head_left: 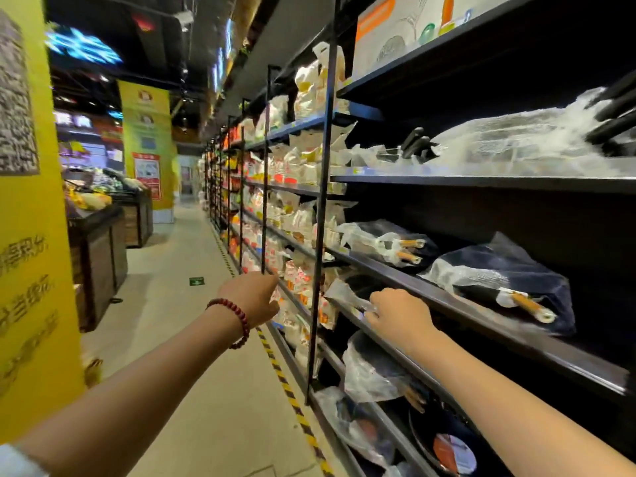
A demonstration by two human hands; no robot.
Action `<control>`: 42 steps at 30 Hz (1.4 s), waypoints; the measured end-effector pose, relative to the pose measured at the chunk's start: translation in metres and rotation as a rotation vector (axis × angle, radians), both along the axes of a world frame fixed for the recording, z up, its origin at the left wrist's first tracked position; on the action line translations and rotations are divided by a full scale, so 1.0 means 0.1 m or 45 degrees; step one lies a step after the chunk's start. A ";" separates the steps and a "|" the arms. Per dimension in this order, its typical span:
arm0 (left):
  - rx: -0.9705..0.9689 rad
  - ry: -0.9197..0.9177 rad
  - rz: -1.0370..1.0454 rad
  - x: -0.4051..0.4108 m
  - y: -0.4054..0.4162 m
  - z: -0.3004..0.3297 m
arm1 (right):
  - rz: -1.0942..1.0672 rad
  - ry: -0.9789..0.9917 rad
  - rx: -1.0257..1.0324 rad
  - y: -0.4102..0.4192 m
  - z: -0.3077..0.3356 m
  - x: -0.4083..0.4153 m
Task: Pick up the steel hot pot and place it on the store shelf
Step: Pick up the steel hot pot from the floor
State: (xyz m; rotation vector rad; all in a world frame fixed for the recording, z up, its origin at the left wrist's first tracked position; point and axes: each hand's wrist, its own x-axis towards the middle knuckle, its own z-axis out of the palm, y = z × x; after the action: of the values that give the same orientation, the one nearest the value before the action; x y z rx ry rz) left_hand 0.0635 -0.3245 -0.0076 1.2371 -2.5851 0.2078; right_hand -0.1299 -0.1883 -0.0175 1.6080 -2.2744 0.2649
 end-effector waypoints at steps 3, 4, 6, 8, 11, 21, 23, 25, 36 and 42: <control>0.024 0.002 0.047 -0.02 -0.36 -0.06 | 0.005 -0.005 0.023 -0.49 -0.10 -0.06; 0.032 0.002 0.063 -0.03 -0.48 -0.08 | 0.008 -0.020 0.018 -0.66 -0.12 -0.09; 0.050 -0.002 0.098 -0.09 -0.73 -0.12 | 0.036 -0.028 0.025 -1.00 -0.15 -0.16; 0.050 0.003 0.125 -0.17 -1.01 -0.18 | 0.085 -0.012 0.029 -1.37 -0.18 -0.24; 0.049 0.002 0.176 -0.31 -1.49 -0.25 | 0.154 -0.046 -0.014 -1.97 -0.20 -0.39; 0.274 0.057 0.382 -0.56 -3.19 -1.02 | 0.286 -0.167 0.192 -3.92 -0.88 -0.86; 0.356 0.028 0.431 -0.50 -3.41 -1.43 | 0.305 -0.190 0.319 -4.20 -1.29 -0.89; 0.437 -0.027 0.466 -0.43 -3.58 -1.91 | 0.333 -0.232 0.458 -4.40 -1.79 -0.89; 0.975 -0.319 0.628 0.10 -3.83 -5.02 | 0.158 -0.445 0.950 -4.77 -5.05 -0.68; 1.171 -0.458 0.733 0.28 -3.82 -6.69 | -0.058 -0.564 1.134 -4.67 -6.70 -0.68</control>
State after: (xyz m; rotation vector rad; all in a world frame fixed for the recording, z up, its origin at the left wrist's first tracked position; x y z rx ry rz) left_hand 0.0911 -0.7062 -0.6768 2.4287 -2.5784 -0.8201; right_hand -0.1978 -0.6548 -0.6873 2.0250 -3.0087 -0.5455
